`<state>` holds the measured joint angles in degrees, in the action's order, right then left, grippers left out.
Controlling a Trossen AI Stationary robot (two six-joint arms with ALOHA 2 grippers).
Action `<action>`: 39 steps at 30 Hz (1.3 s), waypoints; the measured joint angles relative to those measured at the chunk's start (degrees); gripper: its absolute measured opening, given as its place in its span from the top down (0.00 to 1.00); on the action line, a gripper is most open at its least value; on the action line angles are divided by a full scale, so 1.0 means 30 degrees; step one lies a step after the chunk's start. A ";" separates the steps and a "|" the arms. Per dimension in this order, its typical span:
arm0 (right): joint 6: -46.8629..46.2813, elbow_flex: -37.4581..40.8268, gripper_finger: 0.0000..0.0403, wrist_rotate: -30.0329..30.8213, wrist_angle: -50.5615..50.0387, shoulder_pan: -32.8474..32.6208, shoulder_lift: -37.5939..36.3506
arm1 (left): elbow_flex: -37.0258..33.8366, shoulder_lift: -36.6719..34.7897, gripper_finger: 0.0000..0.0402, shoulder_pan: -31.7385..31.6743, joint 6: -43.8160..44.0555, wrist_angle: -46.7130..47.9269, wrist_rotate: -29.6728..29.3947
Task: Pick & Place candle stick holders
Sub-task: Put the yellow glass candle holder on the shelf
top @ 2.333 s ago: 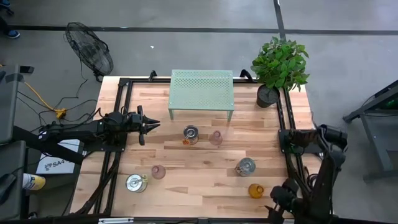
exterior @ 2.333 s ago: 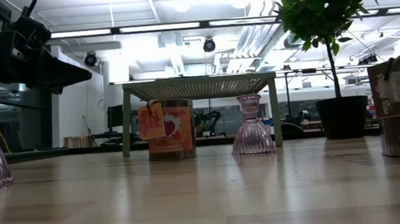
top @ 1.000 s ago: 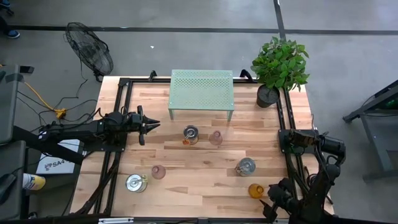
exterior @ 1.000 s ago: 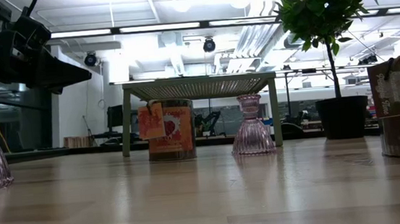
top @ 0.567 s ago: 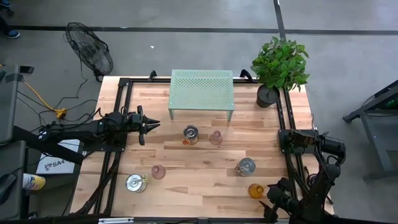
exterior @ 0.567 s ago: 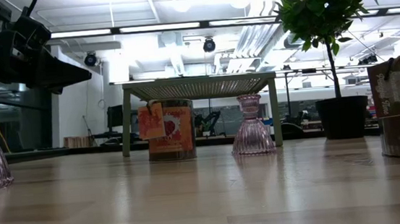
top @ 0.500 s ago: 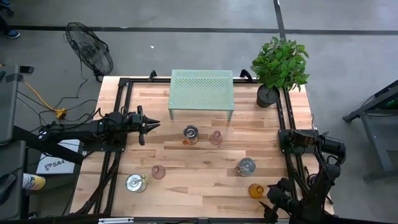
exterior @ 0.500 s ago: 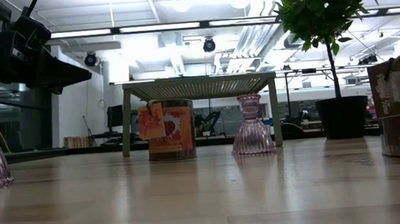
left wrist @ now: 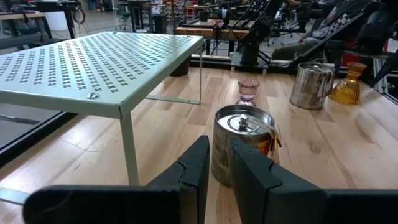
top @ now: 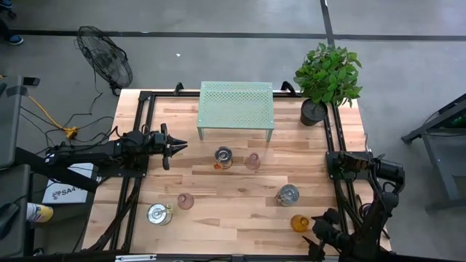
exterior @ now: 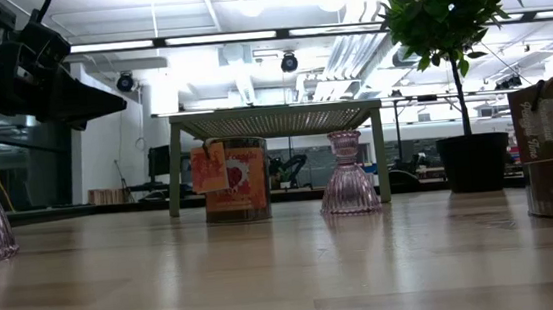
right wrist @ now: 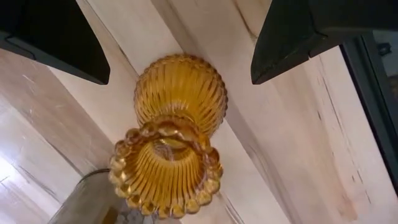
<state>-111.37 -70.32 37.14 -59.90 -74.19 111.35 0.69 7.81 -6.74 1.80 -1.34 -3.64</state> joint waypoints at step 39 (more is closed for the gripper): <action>0.1239 0.1129 0.33 0.3754 0.1180 0.0597 -0.0018 | 0.0000 0.0001 0.86 -0.0001 0.0000 0.0000 0.0000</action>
<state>-107.66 -66.94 48.40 -56.36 -72.40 111.30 0.69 7.81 -6.74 1.80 -1.34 -3.64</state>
